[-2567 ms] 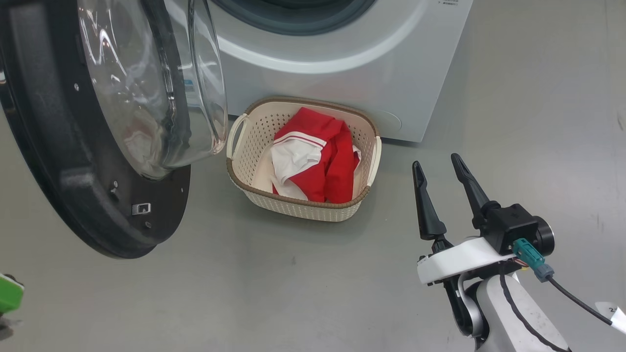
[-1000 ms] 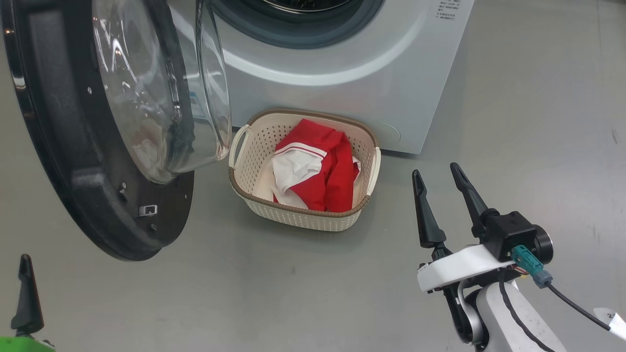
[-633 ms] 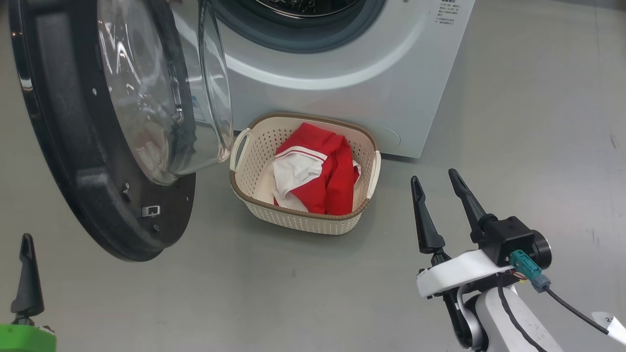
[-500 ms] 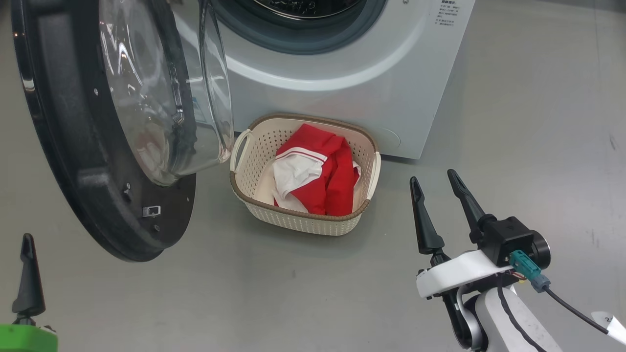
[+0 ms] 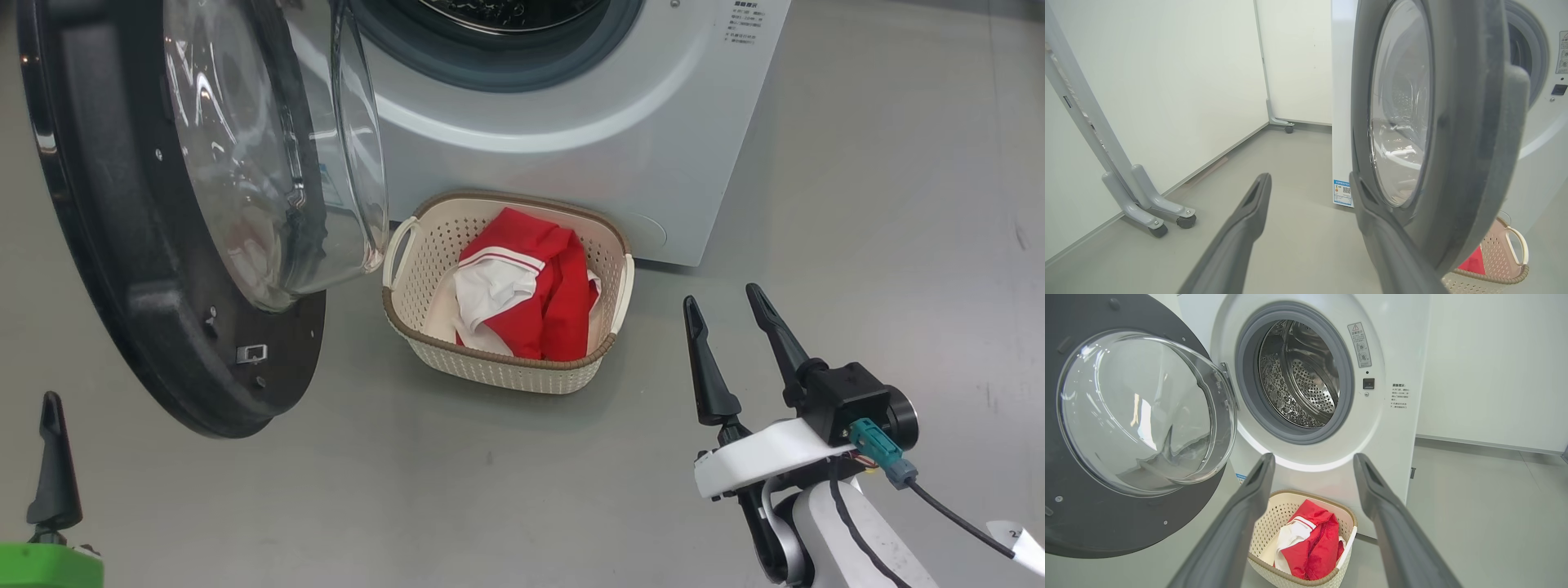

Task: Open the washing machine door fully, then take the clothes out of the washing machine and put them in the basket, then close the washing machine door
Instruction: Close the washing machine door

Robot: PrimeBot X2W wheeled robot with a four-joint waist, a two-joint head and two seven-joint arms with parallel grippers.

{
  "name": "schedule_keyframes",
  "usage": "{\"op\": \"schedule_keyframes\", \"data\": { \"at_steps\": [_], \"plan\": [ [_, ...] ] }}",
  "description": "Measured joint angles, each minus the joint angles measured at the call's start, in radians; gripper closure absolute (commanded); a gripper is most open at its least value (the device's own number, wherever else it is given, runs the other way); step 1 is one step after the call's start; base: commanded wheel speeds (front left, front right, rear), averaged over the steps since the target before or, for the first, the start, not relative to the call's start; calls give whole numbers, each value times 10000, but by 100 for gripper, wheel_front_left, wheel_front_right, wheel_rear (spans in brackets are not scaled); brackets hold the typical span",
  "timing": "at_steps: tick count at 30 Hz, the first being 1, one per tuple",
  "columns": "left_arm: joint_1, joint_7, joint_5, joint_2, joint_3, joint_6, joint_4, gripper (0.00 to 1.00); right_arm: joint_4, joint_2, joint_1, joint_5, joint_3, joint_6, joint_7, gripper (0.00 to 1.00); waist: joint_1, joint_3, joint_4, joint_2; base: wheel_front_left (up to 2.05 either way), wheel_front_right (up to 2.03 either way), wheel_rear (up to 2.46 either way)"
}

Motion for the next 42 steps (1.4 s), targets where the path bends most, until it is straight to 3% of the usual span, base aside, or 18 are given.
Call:
{"op": "schedule_keyframes", "data": {
  "at_steps": [9, 10, 11, 12, 13, 27, 32, 36, 37, 42],
  "plan": [
    [2, 0, -6, -27, -48, 0, 29, 0, -6, 0, 0, 6, 0, -2, 0, 0, 0, 63, -3, 0, 0, 0, 0],
    [2, 0, -8, -29, -82, 0, 36, 8, -6, 0, 0, 6, 0, -2, 0, 0, 0, 71, -3, 0, 0, 0, 0],
    [2, 0, -12, -29, -119, -2, 48, 54, -10, 0, 0, 6, 0, -2, 0, 0, 0, 77, -3, 0, 0, 0, 0],
    [2, 0, -13, -31, -151, -2, 56, 70, -10, 0, 0, 8, 0, -4, 0, 0, 0, 84, -2, 0, 0, 0, 0],
    [2, 0, -15, -31, -194, -2, 58, 100, -12, 0, 0, 8, 0, -4, 0, 0, 0, 91, -1, 0, 0, 0, 0],
    [-12, 0, -389, 128, -244, -4, -157, 100, -40, 0, 0, 8, 0, -12, 0, 0, 0, 212, -5, 0, 0, 0, 0],
    [-80, 0, -1755, 10, -290, -27, -178, 100, -42, 0, -1, 8, 0, -12, 0, 0, 0, 248, -16, 0, 0, 0, 0],
    [-477, 42, -3664, -240, -752, -27, -359, 100, -42, 0, -3, 10, 21, -12, 0, 0, 0, 270, -34, 0, 0, 0, 0],
    [-477, 42, -3664, -240, -752, -27, -359, 100, -42, 0, -3, 10, 21, -12, 0, 0, 0, 270, -34, 0, 0, 0, 0],
    [-999, 899, -6938, -970, -412, -27, -598, 100, -58, 0, -3, 100, 33, -27, 0, 0, 0, 297, -48, 0, 0, 0, 0]
  ]
}}
